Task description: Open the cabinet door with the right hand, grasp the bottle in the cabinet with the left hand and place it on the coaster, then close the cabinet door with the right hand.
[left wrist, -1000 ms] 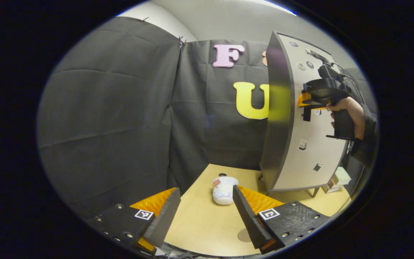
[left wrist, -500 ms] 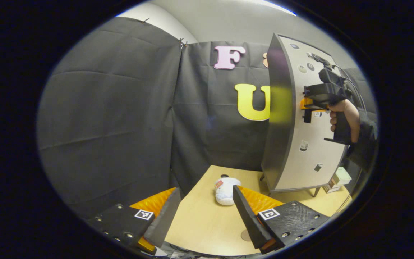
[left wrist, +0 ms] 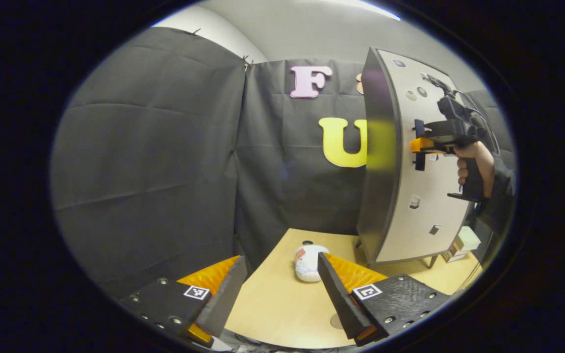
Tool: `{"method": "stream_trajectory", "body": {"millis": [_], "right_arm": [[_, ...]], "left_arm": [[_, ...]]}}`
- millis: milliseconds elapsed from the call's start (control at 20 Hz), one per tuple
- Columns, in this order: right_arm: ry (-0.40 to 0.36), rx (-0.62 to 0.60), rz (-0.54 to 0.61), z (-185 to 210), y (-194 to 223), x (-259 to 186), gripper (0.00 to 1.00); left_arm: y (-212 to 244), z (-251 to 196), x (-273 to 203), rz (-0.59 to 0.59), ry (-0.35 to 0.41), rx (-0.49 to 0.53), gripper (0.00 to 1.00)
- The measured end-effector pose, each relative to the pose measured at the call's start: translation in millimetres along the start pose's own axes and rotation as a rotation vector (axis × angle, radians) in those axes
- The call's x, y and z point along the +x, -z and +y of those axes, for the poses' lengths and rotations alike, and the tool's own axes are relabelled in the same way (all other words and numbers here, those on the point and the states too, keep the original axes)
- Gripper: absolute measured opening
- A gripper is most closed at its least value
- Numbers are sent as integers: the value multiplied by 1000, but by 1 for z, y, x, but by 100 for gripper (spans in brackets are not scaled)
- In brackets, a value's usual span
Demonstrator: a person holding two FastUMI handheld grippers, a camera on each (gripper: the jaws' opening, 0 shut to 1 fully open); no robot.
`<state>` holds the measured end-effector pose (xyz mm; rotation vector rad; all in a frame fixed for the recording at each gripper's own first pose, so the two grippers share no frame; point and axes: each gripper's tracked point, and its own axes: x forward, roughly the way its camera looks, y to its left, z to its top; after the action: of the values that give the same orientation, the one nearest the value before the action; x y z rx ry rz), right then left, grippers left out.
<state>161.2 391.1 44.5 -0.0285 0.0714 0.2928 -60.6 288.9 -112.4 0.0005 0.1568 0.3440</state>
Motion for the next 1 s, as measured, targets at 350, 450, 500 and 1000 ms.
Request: {"method": "stream_trajectory", "body": {"millis": [350,450,500,1000], "right_arm": [[-76,12,-1,1,1,-21,12],[-97,16,-6,-1,2,-25,12],[-108,18,-12,-2,2,-28,12],[-170,30,-22,-12,-8,-35,12]], "left_arm": [[-1,-41,-2,-3,69,7,89],[-2,-48,-5,-7,81,14,89],[-3,-46,-2,-8,85,17,89],[3,-74,0,-4,138,38,89]]}}
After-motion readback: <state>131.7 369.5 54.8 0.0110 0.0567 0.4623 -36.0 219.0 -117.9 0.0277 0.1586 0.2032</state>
